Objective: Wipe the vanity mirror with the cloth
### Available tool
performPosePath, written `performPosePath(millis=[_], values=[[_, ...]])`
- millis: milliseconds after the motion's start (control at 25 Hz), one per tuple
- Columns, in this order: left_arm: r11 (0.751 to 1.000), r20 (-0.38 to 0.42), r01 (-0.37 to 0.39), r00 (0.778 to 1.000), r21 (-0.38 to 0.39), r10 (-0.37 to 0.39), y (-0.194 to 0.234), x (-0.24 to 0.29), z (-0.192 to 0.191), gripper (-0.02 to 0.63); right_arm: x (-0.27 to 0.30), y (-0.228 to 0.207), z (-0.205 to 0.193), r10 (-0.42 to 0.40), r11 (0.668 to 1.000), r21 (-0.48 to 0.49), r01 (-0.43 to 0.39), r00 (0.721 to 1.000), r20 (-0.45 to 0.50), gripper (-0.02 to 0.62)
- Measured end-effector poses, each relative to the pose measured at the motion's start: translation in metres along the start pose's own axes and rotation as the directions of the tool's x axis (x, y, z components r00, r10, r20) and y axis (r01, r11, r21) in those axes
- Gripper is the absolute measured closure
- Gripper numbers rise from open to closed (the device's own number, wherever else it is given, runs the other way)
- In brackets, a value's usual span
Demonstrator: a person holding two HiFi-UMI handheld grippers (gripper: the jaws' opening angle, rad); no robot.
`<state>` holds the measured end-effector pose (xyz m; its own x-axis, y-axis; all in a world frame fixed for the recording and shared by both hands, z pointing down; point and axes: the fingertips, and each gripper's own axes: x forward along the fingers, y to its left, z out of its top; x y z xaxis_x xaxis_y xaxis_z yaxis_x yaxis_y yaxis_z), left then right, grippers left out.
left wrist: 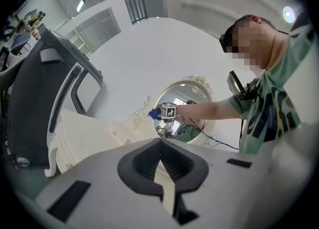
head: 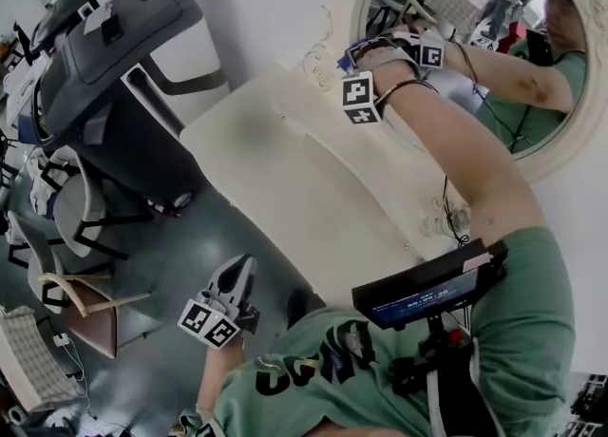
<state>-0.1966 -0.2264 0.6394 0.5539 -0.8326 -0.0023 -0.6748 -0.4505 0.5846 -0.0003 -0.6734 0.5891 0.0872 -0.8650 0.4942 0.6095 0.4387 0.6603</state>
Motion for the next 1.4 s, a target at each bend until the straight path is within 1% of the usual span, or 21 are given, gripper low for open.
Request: performPosePath(millis=[80,160,320,400,520,640,720,840,920,1000,1080,1200,1280,1320,1400], values=[[1.0,-0.002,0.016,1.0,0.003,-0.016,-0.007,0.006,0.001,0.6,-0.002,0.01,0.001,0.028,1.0,-0.001,-0.028,1.0,-0.004,0.52],[1.0,0.0,0.022,1.0,0.006,-0.022,-0.013,0.009,0.002,0.6,-0.003,0.032,0.003,0.084,0.996,-0.021,-0.084,0.996,0.0,0.52],[1.0,0.001,-0.001,1.0,0.011,0.001,-0.022,-0.001,0.001,0.6,-0.007,0.113,0.011,0.219,0.973,-0.079,-0.218,0.976,0.009,0.52],[1.0,0.001,-0.018,1.0,0.016,0.018,-0.029,-0.01,-0.003,0.6,-0.014,0.153,0.011,0.265,0.961,-0.08,-0.263,0.964,0.013,0.52],[0.999,0.006,-0.037,0.999,0.035,0.037,-0.046,-0.02,-0.008,0.6,-0.03,0.198,0.003,0.319,0.946,-0.062,-0.317,0.948,0.022,0.52],[0.997,0.018,-0.04,0.999,0.062,0.039,-0.075,-0.024,-0.014,0.6,-0.053,0.232,-0.014,0.387,0.922,-0.025,-0.386,0.922,0.034,0.521],[0.996,0.027,-0.033,0.999,0.078,0.031,-0.102,-0.025,-0.02,0.6,-0.074,0.251,-0.031,0.43,0.903,0.002,-0.43,0.903,0.029,0.522],[0.994,0.039,-0.019,0.999,0.108,0.014,-0.151,-0.028,-0.028,0.6,-0.109,0.267,-0.061,0.477,0.878,0.036,-0.477,0.879,0.016,0.523],[0.991,0.051,-0.013,0.999,0.132,0.007,-0.181,-0.029,-0.031,0.6,-0.131,0.272,-0.08,0.495,0.867,0.061,-0.494,0.869,0.01,0.524],[0.987,0.064,-0.01,0.998,0.158,0.0,-0.209,-0.031,-0.034,0.6,-0.151,0.275,-0.099,0.501,0.863,0.084,-0.499,0.866,-0.006,0.525],[0.984,0.08,-0.009,0.997,0.179,-0.005,-0.235,-0.035,-0.037,0.6,-0.171,0.275,-0.119,0.488,0.87,0.097,-0.484,0.872,-0.033,0.525],[0.979,0.099,-0.01,0.995,0.205,-0.011,-0.256,-0.037,-0.04,0.6,-0.184,0.267,-0.132,0.425,0.902,0.092,-0.421,0.905,-0.031,0.525],[0.975,0.097,-0.005,0.995,0.223,-0.017,-0.251,-0.033,-0.039,0.6,-0.181,0.253,-0.123,0.368,0.92,0.135,-0.367,0.93,0.024,0.525],[0.973,0.095,0.002,0.995,0.232,-0.025,-0.248,-0.029,-0.037,0.6,-0.184,0.244,-0.117,0.333,0.921,0.186,-0.341,0.94,0.073,0.525],[0.966,0.09,0.032,0.994,0.255,-0.057,-0.252,-0.019,-0.029,0.6,-0.212,0.224,-0.111,0.236,0.904,0.314,-0.29,0.951,0.198,0.524]])
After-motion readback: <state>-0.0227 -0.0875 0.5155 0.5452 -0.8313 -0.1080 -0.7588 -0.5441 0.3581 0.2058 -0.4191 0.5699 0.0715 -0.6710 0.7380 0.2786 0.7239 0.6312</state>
